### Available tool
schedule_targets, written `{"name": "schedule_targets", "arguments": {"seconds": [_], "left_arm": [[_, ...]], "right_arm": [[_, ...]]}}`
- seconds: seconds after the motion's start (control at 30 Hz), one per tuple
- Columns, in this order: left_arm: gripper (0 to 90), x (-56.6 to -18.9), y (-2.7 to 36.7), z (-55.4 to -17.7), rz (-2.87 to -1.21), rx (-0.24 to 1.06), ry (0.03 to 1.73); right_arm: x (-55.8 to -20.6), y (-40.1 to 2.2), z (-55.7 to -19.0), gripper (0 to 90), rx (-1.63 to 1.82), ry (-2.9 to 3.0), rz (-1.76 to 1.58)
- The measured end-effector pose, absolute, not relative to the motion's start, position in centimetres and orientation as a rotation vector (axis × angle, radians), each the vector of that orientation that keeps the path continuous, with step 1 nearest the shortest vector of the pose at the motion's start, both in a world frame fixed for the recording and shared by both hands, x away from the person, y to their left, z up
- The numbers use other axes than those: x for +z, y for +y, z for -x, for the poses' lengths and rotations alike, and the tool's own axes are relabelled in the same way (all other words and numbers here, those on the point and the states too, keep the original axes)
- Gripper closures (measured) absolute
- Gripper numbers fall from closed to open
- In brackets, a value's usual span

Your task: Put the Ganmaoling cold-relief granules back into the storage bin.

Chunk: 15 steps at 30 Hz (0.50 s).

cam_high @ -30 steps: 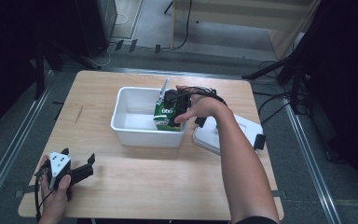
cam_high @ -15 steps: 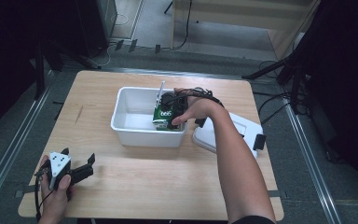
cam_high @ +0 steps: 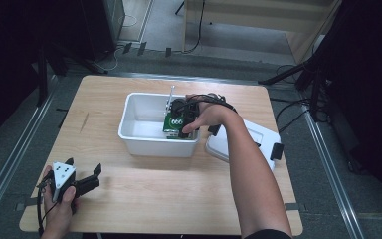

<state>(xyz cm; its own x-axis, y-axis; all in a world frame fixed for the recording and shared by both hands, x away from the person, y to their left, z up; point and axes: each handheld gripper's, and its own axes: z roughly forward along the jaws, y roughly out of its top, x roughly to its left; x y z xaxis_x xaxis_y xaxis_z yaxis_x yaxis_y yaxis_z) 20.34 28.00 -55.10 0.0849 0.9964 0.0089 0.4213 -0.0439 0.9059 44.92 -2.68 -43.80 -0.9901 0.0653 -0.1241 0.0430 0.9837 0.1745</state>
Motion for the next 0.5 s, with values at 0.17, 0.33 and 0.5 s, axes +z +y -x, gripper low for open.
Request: {"name": "schedule_targets", "arguments": {"seconds": [0.17, 0.33, 0.5], "left_arm": [[9.0, -55.09, 28.00, -20.34, -1.581, 0.930, 1.444], [9.0, -55.09, 28.02, -20.34, -1.584, 0.931, 1.442], [9.0, -55.10, 28.03, -20.36, -1.583, 0.930, 1.441]], "right_arm": [[-43.86, -2.63, -44.88, 14.7, 0.252, 3.005, -0.078], [-43.85, -2.69, -44.86, 14.5, 0.254, 3.005, -0.059], [-43.81, -2.75, -44.70, 12.8, 0.253, 3.010, -0.076]]}}
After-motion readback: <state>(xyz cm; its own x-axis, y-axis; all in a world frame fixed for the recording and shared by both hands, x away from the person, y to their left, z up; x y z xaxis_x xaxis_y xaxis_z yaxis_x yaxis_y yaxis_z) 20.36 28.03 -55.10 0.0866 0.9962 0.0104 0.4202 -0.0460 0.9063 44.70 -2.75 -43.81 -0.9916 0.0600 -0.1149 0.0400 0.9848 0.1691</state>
